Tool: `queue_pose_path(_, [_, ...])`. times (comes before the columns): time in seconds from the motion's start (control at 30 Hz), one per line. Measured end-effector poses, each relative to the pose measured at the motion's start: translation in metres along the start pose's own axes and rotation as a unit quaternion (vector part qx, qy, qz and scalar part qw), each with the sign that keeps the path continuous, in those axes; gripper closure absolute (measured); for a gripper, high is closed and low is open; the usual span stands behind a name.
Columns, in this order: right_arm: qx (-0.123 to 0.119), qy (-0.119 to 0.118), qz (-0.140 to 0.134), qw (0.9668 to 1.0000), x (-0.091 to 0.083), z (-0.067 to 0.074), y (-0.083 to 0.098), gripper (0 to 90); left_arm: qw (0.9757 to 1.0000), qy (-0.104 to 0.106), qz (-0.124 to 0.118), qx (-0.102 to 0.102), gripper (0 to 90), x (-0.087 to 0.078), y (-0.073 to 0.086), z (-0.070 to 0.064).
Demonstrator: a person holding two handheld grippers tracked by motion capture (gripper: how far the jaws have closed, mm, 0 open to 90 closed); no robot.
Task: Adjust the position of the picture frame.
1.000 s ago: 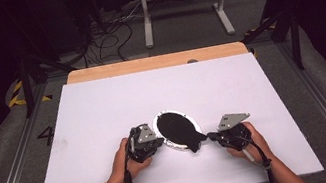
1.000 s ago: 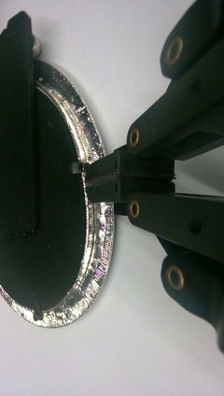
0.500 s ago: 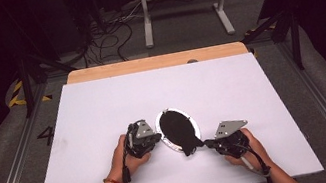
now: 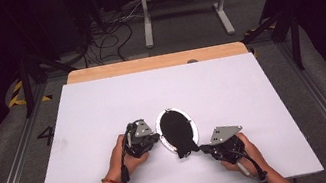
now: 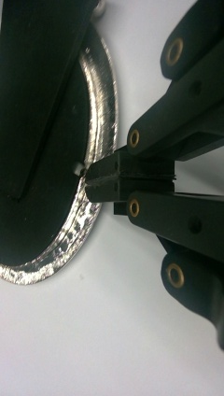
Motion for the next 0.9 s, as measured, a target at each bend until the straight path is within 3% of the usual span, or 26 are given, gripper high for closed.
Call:
queue_pose_path(0.1, [0.003, 0.001, 0.0, 1.0, 0.001, -0.001, 0.0, 90.0, 0.9999, 0.016, 0.001, 0.001, 90.0, -0.002, 0.001, -0.005])
queue_pose_path(0.3, [0.001, 0.002, 0.002, 1.0, 0.002, -0.002, -0.001, 90.0, 0.9997, 0.022, -0.006, -0.004, 88.4, -0.001, 0.0, -0.01])
queue_pose_path(0.37, [0.004, -0.005, 0.0, 1.0, 0.003, -0.001, -0.001, 90.0, 0.9998, 0.018, -0.005, -0.003, 89.1, 0.0, -0.002, -0.011])
queue_pose_path(0.53, [0.001, -0.004, 0.002, 1.0, 0.002, 0.001, -0.001, 90.0, 0.9998, 0.017, -0.009, 0.0, 89.5, 0.003, -0.004, -0.009])
queue_pose_path(0.9, [0.0, 0.005, 0.0, 1.0, 0.003, 0.006, -0.001, 90.0, 0.9999, -0.008, -0.011, 0.006, 89.6, 0.01, -0.009, -0.004])
Point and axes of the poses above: each handheld gripper's, and its own axes: x roughly forward along the jaws, y roughly out of its underside, z roughly to its left, the point moved 8 cm from there along x, roughly forward along the jaws, and after that the axes turned 10 degrees about x, right-handed, at the moved point
